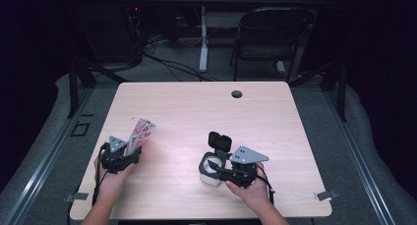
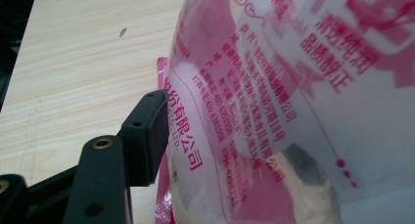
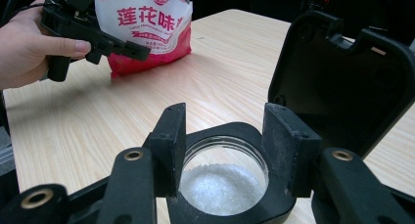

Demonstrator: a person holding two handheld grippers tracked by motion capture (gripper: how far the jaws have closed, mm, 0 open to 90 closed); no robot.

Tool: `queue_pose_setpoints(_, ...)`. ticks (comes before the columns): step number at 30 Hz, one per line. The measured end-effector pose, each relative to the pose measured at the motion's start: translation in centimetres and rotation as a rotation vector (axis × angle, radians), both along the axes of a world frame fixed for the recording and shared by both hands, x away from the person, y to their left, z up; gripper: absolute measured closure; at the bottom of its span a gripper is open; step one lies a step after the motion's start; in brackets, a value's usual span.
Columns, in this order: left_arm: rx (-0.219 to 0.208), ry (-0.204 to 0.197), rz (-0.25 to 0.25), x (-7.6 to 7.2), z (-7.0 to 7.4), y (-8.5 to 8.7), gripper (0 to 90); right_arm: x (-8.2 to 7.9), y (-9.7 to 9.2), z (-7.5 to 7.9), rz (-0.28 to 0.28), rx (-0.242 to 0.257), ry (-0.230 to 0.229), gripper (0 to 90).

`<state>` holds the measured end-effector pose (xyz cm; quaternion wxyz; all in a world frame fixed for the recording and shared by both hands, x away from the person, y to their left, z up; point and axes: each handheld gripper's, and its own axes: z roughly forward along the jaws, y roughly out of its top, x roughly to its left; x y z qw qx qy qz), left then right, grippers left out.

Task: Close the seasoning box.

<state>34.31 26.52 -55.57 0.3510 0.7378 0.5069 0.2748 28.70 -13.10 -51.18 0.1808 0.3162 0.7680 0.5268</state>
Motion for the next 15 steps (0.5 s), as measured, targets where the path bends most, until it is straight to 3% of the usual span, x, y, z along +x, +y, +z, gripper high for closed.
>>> queue_pose_setpoints(3,-0.019,-0.014,-0.030,-0.1,0.3,-0.1,39.6,0.0,0.0,0.0,0.002,0.003,-0.001,51.6)
queue_pose_setpoints(15,-0.004,0.004,-0.259,-0.5,0.7,-2.5,36.8,0.0,-0.1,0.0,0.001,0.009,0.000,51.6)
